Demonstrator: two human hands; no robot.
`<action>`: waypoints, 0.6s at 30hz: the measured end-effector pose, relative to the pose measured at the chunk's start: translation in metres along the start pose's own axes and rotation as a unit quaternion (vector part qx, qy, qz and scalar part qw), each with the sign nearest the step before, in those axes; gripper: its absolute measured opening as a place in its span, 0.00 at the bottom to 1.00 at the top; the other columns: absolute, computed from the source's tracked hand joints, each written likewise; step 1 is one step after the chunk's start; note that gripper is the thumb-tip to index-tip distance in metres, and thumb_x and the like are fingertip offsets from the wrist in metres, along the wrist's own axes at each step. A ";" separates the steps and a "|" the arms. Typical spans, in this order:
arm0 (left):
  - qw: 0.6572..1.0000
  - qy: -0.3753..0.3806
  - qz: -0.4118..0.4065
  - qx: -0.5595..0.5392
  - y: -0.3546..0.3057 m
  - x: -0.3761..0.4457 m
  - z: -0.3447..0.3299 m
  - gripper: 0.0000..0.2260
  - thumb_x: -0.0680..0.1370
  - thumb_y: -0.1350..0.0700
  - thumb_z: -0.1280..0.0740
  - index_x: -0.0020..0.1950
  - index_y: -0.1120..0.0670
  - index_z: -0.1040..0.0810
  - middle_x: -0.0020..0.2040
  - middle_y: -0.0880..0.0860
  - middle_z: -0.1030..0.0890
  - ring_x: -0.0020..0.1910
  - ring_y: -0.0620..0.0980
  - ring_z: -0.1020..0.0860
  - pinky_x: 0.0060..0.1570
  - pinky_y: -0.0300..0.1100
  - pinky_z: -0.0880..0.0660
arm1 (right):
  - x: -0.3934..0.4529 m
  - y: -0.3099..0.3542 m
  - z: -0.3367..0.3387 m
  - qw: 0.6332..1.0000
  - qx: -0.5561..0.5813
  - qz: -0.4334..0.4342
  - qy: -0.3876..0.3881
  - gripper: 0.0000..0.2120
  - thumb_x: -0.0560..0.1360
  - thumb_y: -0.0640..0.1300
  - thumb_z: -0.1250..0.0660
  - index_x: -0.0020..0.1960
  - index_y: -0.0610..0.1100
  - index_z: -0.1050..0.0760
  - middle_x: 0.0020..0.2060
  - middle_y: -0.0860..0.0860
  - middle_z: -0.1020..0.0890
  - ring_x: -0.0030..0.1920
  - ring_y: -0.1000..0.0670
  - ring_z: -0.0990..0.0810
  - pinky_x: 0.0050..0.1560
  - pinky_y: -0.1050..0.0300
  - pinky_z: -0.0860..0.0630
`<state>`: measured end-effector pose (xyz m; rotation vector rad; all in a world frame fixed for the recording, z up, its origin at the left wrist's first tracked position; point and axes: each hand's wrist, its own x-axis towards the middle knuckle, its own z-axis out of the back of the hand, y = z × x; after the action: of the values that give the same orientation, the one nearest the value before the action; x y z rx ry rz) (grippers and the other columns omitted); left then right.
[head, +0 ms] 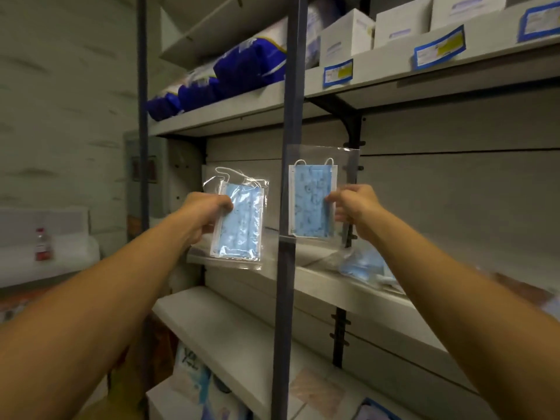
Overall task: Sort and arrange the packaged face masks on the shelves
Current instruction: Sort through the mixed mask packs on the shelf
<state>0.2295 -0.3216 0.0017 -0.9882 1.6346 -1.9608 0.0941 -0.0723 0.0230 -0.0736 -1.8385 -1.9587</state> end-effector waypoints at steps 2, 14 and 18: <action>1.000 -0.018 0.002 0.005 0.006 0.015 0.024 0.07 0.73 0.63 0.30 0.50 0.62 0.19 0.46 0.58 0.16 0.44 0.57 0.17 0.47 0.50 0.19 | 0.005 0.002 -0.032 1.000 -0.001 0.012 0.015 0.09 0.76 0.36 0.28 0.54 0.43 0.23 0.56 0.45 0.19 0.54 0.46 0.17 0.37 0.59 0.18; 1.000 0.004 0.023 0.017 0.063 0.112 0.142 0.13 0.71 0.61 0.22 0.54 0.61 0.17 0.48 0.58 0.13 0.45 0.59 0.14 0.50 0.59 0.17 | 0.041 -0.001 -0.158 0.917 -0.360 0.074 -0.159 0.07 0.76 0.48 0.30 0.48 0.44 0.22 0.44 0.46 0.19 0.44 0.43 0.18 0.47 0.46 0.17; 1.000 -0.015 0.026 0.008 0.083 0.134 0.160 0.12 0.71 0.60 0.22 0.52 0.61 0.17 0.46 0.58 0.13 0.44 0.58 0.14 0.46 0.56 0.16 | 0.046 -0.005 -0.190 0.923 -0.352 0.074 -0.136 0.06 0.75 0.45 0.30 0.48 0.43 0.22 0.45 0.46 0.20 0.45 0.42 0.20 0.44 0.49 0.20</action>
<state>0.2462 -0.5432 -0.0329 -0.9542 1.6089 -1.9135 0.1006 -0.2680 0.0130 -0.7132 -1.1265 -2.4840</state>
